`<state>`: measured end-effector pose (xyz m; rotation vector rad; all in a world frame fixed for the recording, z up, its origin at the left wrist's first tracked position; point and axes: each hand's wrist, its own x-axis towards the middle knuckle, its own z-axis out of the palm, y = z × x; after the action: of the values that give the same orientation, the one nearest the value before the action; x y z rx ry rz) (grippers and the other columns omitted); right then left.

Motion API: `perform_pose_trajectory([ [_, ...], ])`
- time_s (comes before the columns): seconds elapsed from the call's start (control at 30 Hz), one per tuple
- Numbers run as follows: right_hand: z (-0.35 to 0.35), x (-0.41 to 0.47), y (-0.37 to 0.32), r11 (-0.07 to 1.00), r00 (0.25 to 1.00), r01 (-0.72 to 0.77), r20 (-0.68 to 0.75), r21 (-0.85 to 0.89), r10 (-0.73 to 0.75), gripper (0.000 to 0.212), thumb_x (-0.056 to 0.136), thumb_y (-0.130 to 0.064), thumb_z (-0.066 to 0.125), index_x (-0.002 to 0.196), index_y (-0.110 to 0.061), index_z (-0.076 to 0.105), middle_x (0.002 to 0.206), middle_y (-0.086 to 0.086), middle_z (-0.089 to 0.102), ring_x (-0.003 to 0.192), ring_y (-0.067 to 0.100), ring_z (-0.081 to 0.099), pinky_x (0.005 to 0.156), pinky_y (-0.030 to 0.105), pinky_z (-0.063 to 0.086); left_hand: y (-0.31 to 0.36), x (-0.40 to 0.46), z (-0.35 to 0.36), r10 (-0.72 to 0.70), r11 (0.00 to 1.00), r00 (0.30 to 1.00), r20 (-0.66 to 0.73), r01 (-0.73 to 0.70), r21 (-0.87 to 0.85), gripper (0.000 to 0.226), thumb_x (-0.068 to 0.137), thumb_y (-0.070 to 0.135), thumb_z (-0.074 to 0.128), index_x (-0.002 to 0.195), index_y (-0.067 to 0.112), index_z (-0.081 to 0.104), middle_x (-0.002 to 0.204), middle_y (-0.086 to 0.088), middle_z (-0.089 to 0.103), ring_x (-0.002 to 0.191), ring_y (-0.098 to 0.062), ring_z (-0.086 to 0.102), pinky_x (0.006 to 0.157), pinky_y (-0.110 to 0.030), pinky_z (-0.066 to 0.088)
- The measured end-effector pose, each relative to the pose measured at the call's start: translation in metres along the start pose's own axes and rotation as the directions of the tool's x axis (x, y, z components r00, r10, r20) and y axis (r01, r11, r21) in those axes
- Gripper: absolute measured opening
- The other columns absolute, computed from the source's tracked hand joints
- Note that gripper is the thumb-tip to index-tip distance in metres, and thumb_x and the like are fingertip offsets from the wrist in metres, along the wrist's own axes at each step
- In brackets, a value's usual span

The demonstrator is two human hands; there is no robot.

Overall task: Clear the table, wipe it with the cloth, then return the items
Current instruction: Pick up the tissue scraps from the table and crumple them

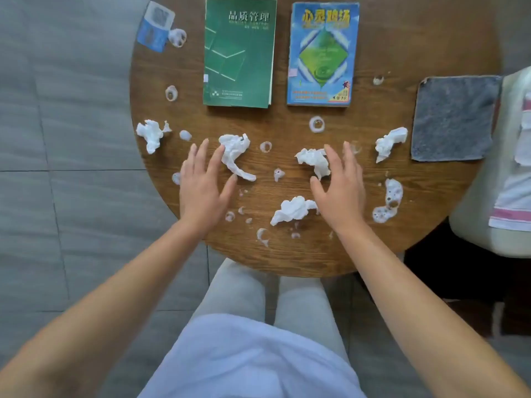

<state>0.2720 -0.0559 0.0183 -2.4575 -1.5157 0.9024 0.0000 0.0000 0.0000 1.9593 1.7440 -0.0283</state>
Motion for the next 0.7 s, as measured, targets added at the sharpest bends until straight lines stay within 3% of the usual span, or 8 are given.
perform_pose_trajectory([
  [0.17,0.011,0.025,-0.003,0.995,1.000,-0.006,0.011,-0.103,0.007,0.062,0.099,-0.035,0.061,0.156,-0.033,0.037,0.171,0.006,0.020,0.155,0.029,0.025,0.121,0.050,0.034,0.003,0.023,0.012,0.030,0.996,0.999,0.045,-0.034,0.081,0.063,0.104,0.054,0.048,0.159,0.027,0.032,0.171,-0.005,0.019,0.160,-0.028,0.008,0.129,-0.051,0.015],
  [0.3,0.023,0.031,0.000,0.986,1.000,0.030,0.014,-0.164,-0.028,0.057,0.098,-0.034,0.063,0.152,-0.030,0.044,0.164,0.008,0.032,0.149,0.028,0.035,0.115,0.048,0.040,0.001,0.041,0.018,0.129,0.979,0.991,0.041,-0.134,0.154,0.061,0.104,0.052,0.049,0.157,0.025,0.037,0.168,-0.009,0.027,0.157,-0.032,0.019,0.126,-0.051,0.021],
  [0.43,0.031,0.034,0.002,0.981,0.997,0.060,-0.028,-0.182,-0.066,0.050,0.095,-0.027,0.066,0.144,-0.024,0.054,0.147,0.009,0.048,0.134,0.028,0.048,0.103,0.046,0.046,-0.002,0.051,0.028,0.175,0.946,0.981,0.085,-0.191,0.263,0.056,0.104,0.042,0.055,0.155,0.026,0.041,0.165,-0.013,0.033,0.153,-0.036,0.027,0.121,-0.051,0.024],
  [0.57,0.037,0.039,0.007,0.971,0.997,0.063,-0.028,-0.233,-0.071,0.039,0.095,-0.007,0.060,0.131,-0.021,0.065,0.119,0.005,0.058,0.110,0.026,0.054,0.089,0.036,0.043,-0.005,0.053,0.032,0.180,0.941,0.983,0.040,-0.184,0.284,0.043,0.103,0.030,0.057,0.146,0.023,0.052,0.155,-0.016,0.044,0.142,-0.039,0.038,0.114,-0.052,0.031],
  [0.7,0.035,0.039,0.012,0.979,1.000,0.004,0.008,-0.203,-0.002,0.032,0.095,-0.004,0.058,0.122,-0.019,0.068,0.112,0.003,0.059,0.104,0.023,0.055,0.081,0.033,0.042,-0.009,0.051,0.033,0.169,0.948,0.985,0.031,-0.171,0.268,0.031,0.103,0.020,0.056,0.135,0.019,0.060,0.138,-0.017,0.055,0.128,-0.040,0.047,0.102,-0.051,0.037],
])
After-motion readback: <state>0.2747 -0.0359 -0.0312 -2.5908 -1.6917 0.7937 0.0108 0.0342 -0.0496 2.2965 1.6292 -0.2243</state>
